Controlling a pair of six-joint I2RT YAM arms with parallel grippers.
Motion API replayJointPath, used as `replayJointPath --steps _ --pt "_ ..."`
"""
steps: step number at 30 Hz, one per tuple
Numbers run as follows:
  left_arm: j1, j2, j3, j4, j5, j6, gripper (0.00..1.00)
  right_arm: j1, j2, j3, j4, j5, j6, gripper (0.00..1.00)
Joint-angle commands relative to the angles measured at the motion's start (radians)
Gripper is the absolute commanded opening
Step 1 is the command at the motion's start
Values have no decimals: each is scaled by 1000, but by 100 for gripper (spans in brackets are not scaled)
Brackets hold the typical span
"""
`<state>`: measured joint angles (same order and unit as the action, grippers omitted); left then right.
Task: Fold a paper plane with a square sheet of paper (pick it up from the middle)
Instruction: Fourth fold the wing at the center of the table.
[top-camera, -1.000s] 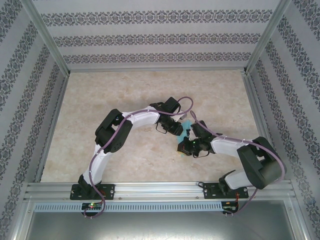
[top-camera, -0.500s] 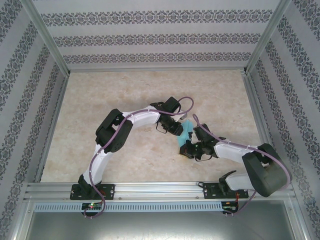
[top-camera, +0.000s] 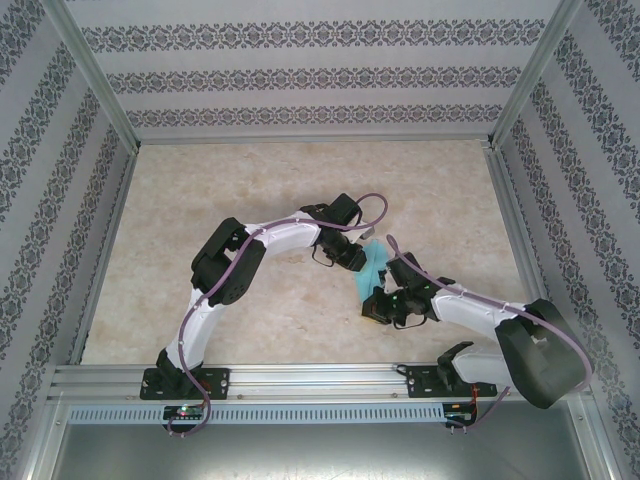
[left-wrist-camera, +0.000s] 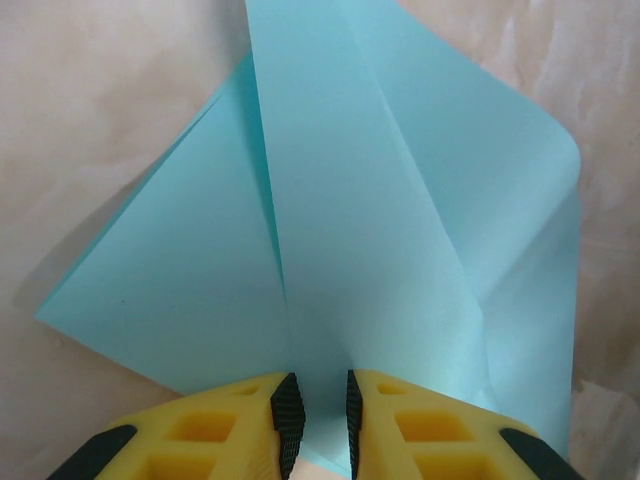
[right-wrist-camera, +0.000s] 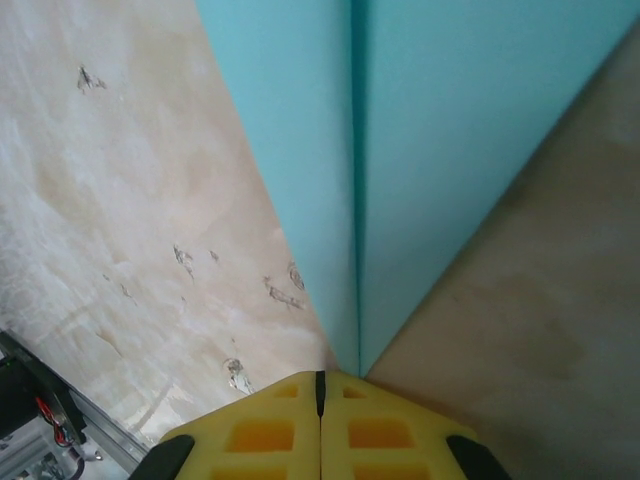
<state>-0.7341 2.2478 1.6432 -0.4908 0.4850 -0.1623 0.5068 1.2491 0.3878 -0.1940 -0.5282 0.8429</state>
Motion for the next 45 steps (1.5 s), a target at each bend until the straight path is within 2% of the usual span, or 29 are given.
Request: replayJointPath --steps 1,9,17,23,27,32,38,45 --pt "-19 153 -61 -70 -157 38 28 -5 -26 24 -53 5 15 6" --pt "-19 147 -59 -69 -142 32 28 -121 4 102 145 -32 60 5" --pt "-19 149 -57 -67 -138 30 27 -168 191 177 152 -25 -32 5" --pt "-19 148 -57 -72 -143 31 28 -194 268 169 127 11 -94 6" --pt "-18 148 -57 -75 -146 32 28 -192 244 153 69 31 -119 6" --pt "-18 150 -46 -79 -142 30 28 -207 140 134 -25 45 -137 7" --pt "-18 145 -42 -75 -117 24 28 -267 84 141 -2 2 -135 9" --pt "-18 110 -51 -54 -87 9 28 -319 187 209 100 -54 -142 23"
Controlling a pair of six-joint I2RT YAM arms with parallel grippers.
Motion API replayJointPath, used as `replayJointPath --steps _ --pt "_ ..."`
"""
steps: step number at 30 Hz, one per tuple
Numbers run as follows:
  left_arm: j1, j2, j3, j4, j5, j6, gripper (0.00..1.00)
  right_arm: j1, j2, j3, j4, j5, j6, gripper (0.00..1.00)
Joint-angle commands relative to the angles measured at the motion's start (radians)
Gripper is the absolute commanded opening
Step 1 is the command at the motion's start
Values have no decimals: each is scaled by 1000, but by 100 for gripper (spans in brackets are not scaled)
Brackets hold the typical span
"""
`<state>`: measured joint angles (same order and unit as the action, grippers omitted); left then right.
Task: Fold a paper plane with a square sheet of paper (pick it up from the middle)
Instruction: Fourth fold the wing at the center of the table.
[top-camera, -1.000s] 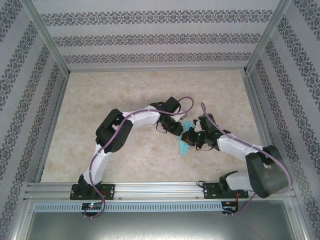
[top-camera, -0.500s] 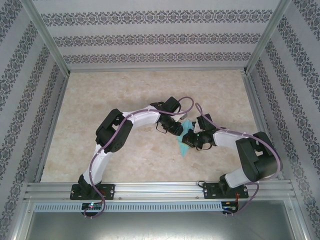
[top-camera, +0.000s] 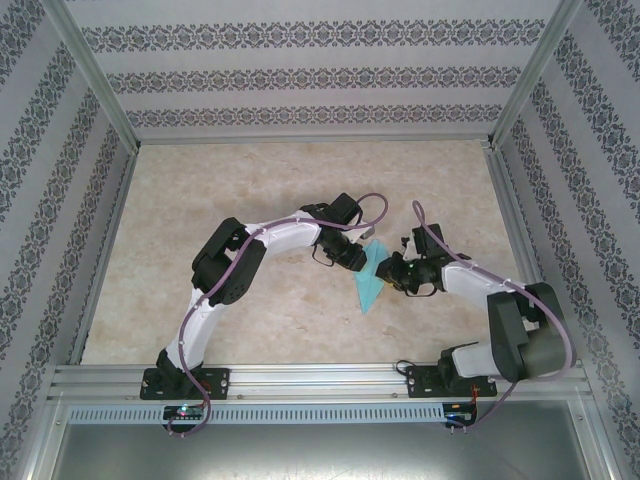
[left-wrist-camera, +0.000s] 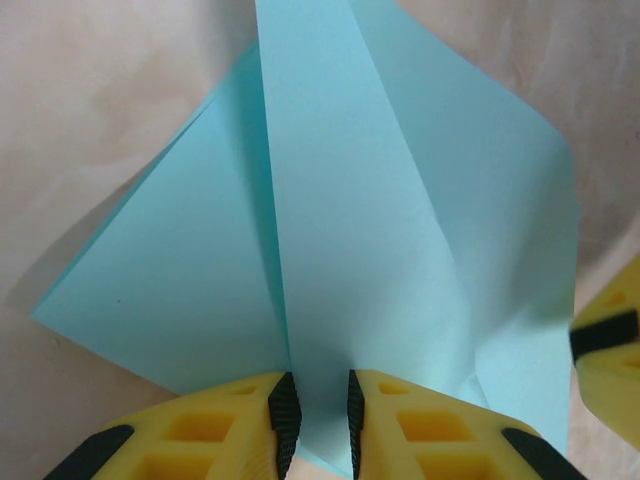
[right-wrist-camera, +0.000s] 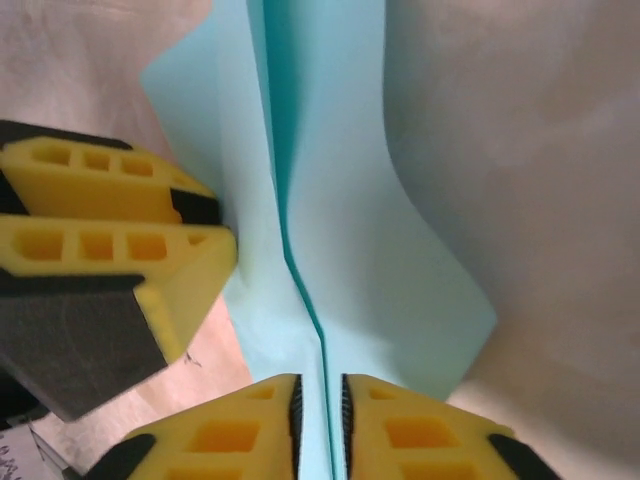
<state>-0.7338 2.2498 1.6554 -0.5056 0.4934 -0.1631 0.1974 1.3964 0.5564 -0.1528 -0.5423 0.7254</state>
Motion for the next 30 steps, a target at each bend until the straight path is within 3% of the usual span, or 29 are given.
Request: replayJointPath --steps 1,17,30 --pt "-18 101 -64 -36 -91 7 29 -14 62 52 74 -53 -28 25" --pt "-3 53 -75 -6 -45 -10 29 -36 241 142 102 -89 -98 30" --pt "9 22 -75 5 -13 -28 31 -32 282 124 203 -207 -78 22"
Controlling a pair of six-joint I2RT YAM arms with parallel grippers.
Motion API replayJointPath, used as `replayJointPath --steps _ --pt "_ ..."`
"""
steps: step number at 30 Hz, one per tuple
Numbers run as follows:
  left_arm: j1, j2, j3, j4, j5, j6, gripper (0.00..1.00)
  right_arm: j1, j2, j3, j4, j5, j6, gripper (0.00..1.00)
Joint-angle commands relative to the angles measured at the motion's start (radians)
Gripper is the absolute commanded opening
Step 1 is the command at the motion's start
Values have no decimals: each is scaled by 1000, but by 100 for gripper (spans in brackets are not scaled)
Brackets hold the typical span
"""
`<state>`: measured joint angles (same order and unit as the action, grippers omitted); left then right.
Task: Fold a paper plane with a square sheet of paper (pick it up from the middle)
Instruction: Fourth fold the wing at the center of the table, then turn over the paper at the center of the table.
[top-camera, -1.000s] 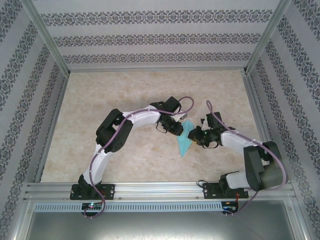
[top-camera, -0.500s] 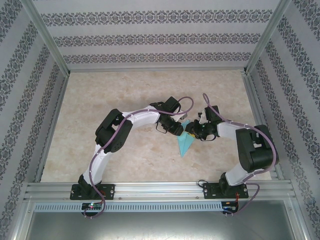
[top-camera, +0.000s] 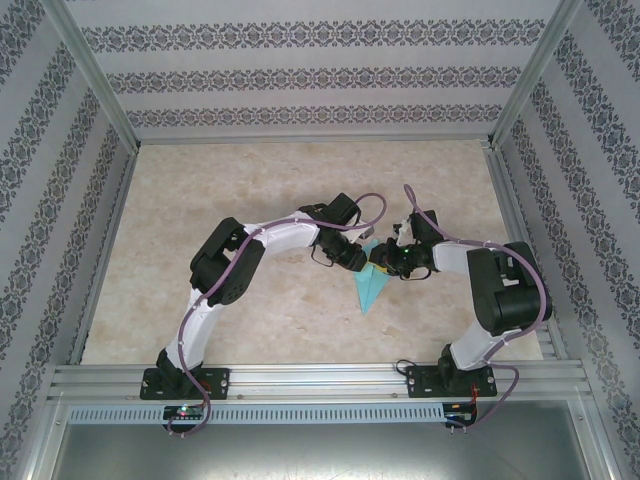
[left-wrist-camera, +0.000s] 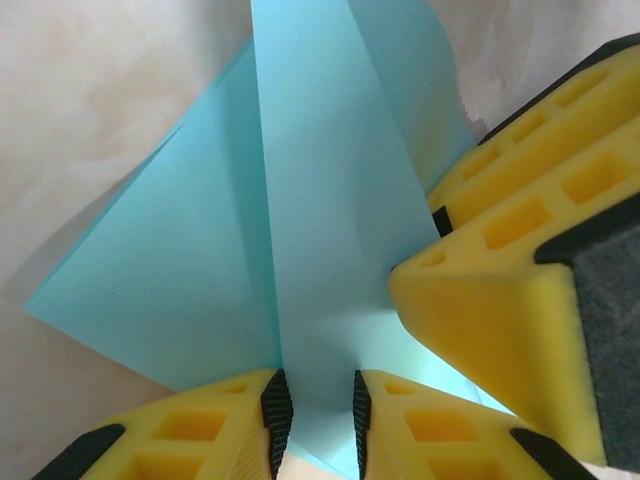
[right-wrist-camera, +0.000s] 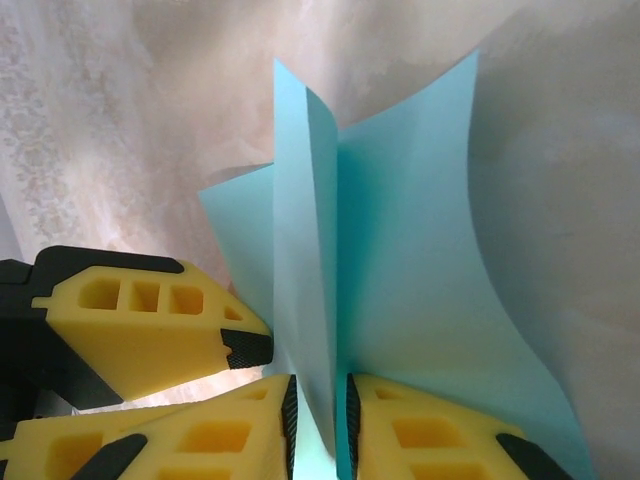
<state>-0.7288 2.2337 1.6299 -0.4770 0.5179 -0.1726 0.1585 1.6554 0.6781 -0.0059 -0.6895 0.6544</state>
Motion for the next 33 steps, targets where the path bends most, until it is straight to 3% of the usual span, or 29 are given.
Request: replayJointPath --steps 1,23,33 --pt "6 30 -53 -22 -33 -23 32 7 23 -2 60 -62 -7 21" --pt "100 -173 -134 175 191 -205 48 22 49 -46 159 -131 16 18" --pt "123 -301 -240 95 102 -159 52 54 59 -63 277 -175 81 26"
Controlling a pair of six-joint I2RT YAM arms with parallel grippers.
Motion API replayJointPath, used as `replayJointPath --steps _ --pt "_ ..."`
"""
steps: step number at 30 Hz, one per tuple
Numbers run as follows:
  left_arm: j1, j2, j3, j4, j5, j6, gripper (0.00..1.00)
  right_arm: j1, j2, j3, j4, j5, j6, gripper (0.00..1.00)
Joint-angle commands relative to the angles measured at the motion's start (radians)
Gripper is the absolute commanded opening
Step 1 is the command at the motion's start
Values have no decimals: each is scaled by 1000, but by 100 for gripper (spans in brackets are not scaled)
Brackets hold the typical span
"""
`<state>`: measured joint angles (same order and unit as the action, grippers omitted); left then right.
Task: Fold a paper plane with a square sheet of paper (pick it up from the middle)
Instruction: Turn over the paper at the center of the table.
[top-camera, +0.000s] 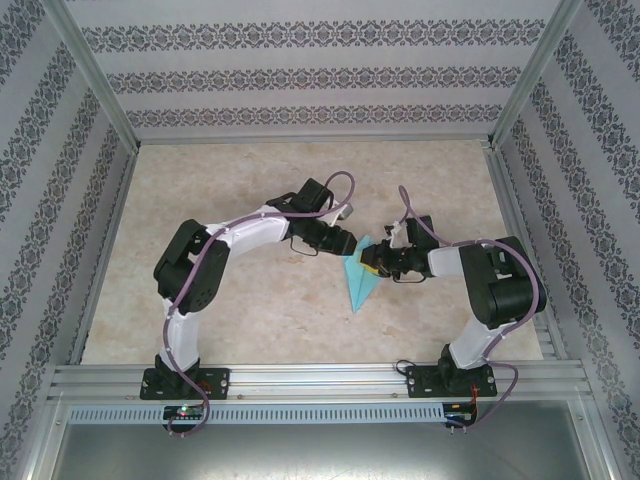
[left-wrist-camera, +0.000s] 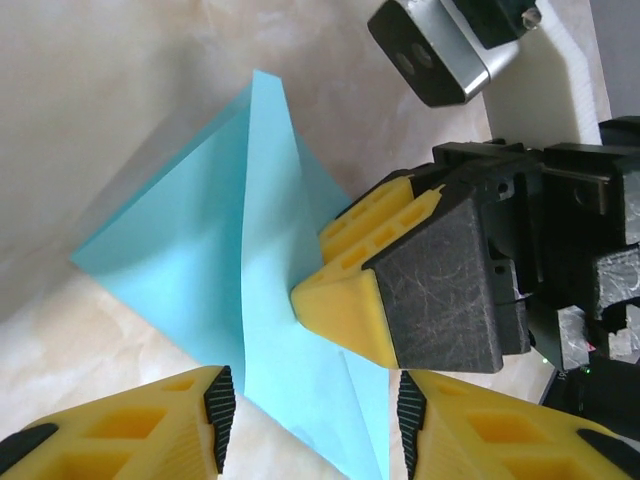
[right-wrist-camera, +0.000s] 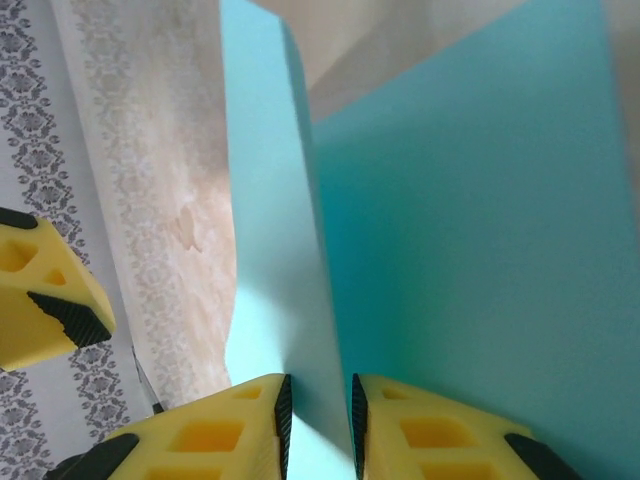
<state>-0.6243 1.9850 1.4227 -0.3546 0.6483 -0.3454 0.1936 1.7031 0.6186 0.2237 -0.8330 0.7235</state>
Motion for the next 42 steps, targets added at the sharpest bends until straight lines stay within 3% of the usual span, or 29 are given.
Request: replayJointPath --steps 1,7,14,20,22,24,32,38,42 --pt "18 -66 -50 -30 -32 12 53 24 15 -2 48 -32 10 26" --pt "21 -140 -165 6 -26 -32 62 40 44 5 41 -19 -8 26" --pt "21 -195 -273 139 2 -146 68 44 -30 3 52 -20 22 8" --pt "21 -283 -387 352 2 -338 74 45 -140 -4 89 -27 99 1" --pt "21 -312 -425 412 2 -410 75 43 -171 -1 124 -32 138 1" --pt "22 -342 -450 456 -4 -465 82 44 -192 5 147 -37 173 0" --pt "21 -382 -519 624 55 -665 83 41 -253 18 268 -49 306 0" --pt "16 -436 -529 560 25 -675 83 42 -291 27 296 -44 346 0" --pt "-19 -438 -556 659 30 -767 83 49 -301 26 333 -37 378 0"
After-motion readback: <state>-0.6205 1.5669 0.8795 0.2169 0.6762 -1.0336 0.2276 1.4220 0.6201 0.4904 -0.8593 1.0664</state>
